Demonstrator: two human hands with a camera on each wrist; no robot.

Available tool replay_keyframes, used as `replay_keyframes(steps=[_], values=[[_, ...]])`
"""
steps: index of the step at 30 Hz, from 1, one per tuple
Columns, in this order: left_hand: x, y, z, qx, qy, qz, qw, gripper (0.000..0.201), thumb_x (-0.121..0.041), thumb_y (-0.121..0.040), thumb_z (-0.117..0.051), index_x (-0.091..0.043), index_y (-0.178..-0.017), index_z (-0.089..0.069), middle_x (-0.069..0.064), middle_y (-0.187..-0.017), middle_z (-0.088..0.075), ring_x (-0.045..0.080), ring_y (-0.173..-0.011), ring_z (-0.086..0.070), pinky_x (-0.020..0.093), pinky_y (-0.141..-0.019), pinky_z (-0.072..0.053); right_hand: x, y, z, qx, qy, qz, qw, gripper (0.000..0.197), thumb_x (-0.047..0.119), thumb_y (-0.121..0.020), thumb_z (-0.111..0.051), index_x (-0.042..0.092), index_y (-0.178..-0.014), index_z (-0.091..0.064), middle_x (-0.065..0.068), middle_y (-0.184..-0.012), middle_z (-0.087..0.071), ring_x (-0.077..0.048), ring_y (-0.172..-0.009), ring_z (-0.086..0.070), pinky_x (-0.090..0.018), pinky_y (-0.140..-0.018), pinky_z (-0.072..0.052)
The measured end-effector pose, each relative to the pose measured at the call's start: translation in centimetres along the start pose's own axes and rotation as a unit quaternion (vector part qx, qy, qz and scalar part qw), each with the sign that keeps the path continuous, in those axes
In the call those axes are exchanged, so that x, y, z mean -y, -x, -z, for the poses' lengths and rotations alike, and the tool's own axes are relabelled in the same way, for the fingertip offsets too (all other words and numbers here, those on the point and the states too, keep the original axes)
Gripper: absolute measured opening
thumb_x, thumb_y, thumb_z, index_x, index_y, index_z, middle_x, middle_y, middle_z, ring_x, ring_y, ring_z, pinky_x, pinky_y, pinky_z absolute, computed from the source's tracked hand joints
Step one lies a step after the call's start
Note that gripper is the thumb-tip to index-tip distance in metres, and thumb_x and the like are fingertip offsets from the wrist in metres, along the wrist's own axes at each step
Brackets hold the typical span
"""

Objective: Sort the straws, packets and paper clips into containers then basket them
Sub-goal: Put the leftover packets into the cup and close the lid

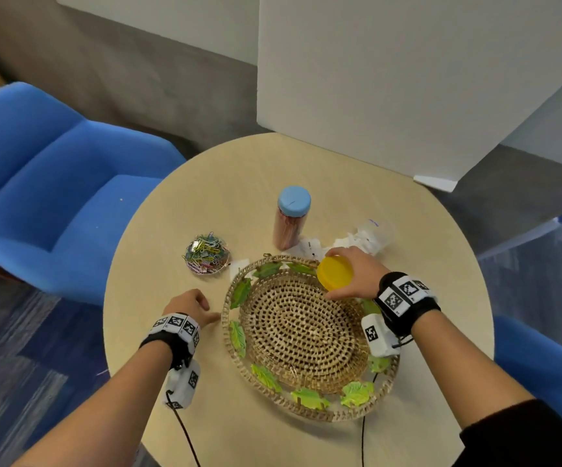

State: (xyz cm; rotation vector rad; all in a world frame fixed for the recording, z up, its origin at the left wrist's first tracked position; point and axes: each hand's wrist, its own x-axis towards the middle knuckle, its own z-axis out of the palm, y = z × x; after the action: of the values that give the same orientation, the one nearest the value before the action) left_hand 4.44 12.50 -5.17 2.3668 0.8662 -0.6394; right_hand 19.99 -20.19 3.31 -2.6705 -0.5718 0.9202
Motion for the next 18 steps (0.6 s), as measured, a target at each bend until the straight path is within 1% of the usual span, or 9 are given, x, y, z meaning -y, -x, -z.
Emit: replay_keyframes(steps=[2, 5, 7, 10, 12, 14, 16, 17, 18], values=[[0.2, -0.2, 0.2, 0.007, -0.001, 0.002, 1.000, 0.037, -0.044, -0.070, -0.083, -0.020, -0.079, -0.056, -0.005, -0.071, -0.060, 0.012, -0.062, -0.054, 0.024, -0.051, -0.037, 0.3, -0.1, -0.2, 0.018, 0.014, 0.017, 1.000, 0.094, 0.049, -0.061, -0.088, 0.034, -0.140, -0.038, -0.005, -0.129, -0.045, -0.028, -0.118, -0.048, -0.040, -0.098, -0.045], [0.1, -0.5, 0.4, 0.020, -0.006, 0.001, 1.000, 0.037, -0.044, -0.070, -0.083, -0.020, -0.079, -0.056, -0.005, -0.073, -0.061, 0.013, -0.064, -0.055, 0.025, -0.054, -0.039, 1.1, 0.4, -1.0, 0.029, 0.048, 0.044, 0.997, 0.096, 0.040, -0.062, -0.087, 0.035, -0.143, -0.036, -0.002, -0.131, -0.040, -0.026, -0.112, -0.050, -0.035, -0.090, -0.048], [-0.1, -0.7, 0.7, 0.027, -0.014, 0.003, 1.000, 0.036, -0.041, -0.071, -0.084, -0.020, -0.078, -0.056, -0.004, -0.074, -0.061, 0.013, -0.064, -0.055, 0.025, -0.057, -0.040, 1.1, 0.8, -1.8, 0.033, 0.068, 0.051, 0.996, 0.096, 0.038, -0.061, -0.087, 0.037, -0.142, -0.035, 0.000, -0.133, -0.040, -0.025, -0.113, -0.050, -0.036, -0.093, -0.048], [-0.3, -1.0, 1.0, 0.039, -0.039, 0.000, 0.998, 0.033, -0.037, -0.072, -0.083, -0.020, -0.079, -0.057, -0.003, -0.076, -0.063, 0.015, -0.067, -0.057, 0.025, -0.059, -0.041, 0.8, 1.8, -3.1, 0.045, 0.086, 0.072, 0.993, 0.094, 0.038, -0.058, -0.086, 0.043, -0.137, -0.035, 0.004, -0.133, -0.041, -0.022, -0.117, -0.047, -0.040, -0.097, -0.047], [-0.6, -1.2, 1.3, 0.059, -0.065, -0.007, 0.996, 0.030, -0.036, -0.074, -0.081, -0.019, -0.082, -0.058, 0.000, -0.084, -0.066, 0.019, -0.074, -0.061, 0.026, -0.061, -0.044, 0.7, 2.6, -4.0, 0.059, 0.085, 0.092, 0.990, 0.091, 0.038, -0.059, -0.086, 0.043, -0.135, -0.037, 0.006, -0.134, -0.041, -0.018, -0.118, -0.044, -0.036, -0.101, -0.043], [-1.3, -1.2, 1.9, 0.080, -0.102, -0.022, 0.991, 0.026, -0.036, -0.077, -0.077, -0.017, -0.087, -0.062, 0.003, -0.092, -0.069, 0.021, -0.081, -0.063, 0.027, -0.067, -0.048, 0.5, 3.3, -4.0, 0.093, 0.051, 0.103, 0.989, 0.090, 0.039, -0.059, -0.087, 0.041, -0.136, -0.040, 0.006, -0.135, -0.043, -0.016, -0.120, -0.043, -0.033, -0.104, -0.039], [-2.4, -1.2, 2.6, 0.080, -0.134, -0.044, 0.987, 0.022, -0.034, -0.081, -0.073, -0.017, -0.094, -0.066, 0.002, -0.096, -0.068, 0.021, -0.085, -0.063, 0.028, -0.073, -0.050, -0.1, 3.9, -3.0, 0.125, -0.036, 0.079, 0.988, 0.090, 0.045, -0.061, -0.089, 0.040, -0.137, -0.041, 0.006, -0.137, -0.045, -0.018, -0.122, -0.045, -0.035, -0.105, -0.039], [-3.0, -1.3, 3.0, 0.070, -0.142, -0.060, 0.986, 0.019, -0.032, -0.084, -0.070, -0.017, -0.095, -0.066, 0.001, -0.095, -0.067, 0.020, -0.085, -0.062, 0.028, -0.074, -0.050, -0.7, 4.1, -2.2, 0.121, -0.084, 0.054, 0.988, 0.091, 0.049, -0.062, -0.088, 0.040, -0.138, -0.040, 0.005, -0.138, -0.046, -0.020, -0.124, -0.046, -0.037, -0.105, -0.041], [-3.7, -1.4, 3.4, 0.056, -0.143, -0.081, 0.985, 0.014, -0.029, -0.086, -0.067, -0.018, -0.096, -0.065, 0.000, -0.093, -0.066, 0.019, -0.083, -0.061, 0.027, -0.072, -0.050, -1.6, 4.2, -1.4, 0.095, -0.120, 0.022, 0.988, 0.093, 0.052, -0.062, -0.088, 0.039, -0.140, -0.039, 0.004, -0.139, -0.045, -0.022, -0.125, -0.047, -0.038, -0.104, -0.042]])
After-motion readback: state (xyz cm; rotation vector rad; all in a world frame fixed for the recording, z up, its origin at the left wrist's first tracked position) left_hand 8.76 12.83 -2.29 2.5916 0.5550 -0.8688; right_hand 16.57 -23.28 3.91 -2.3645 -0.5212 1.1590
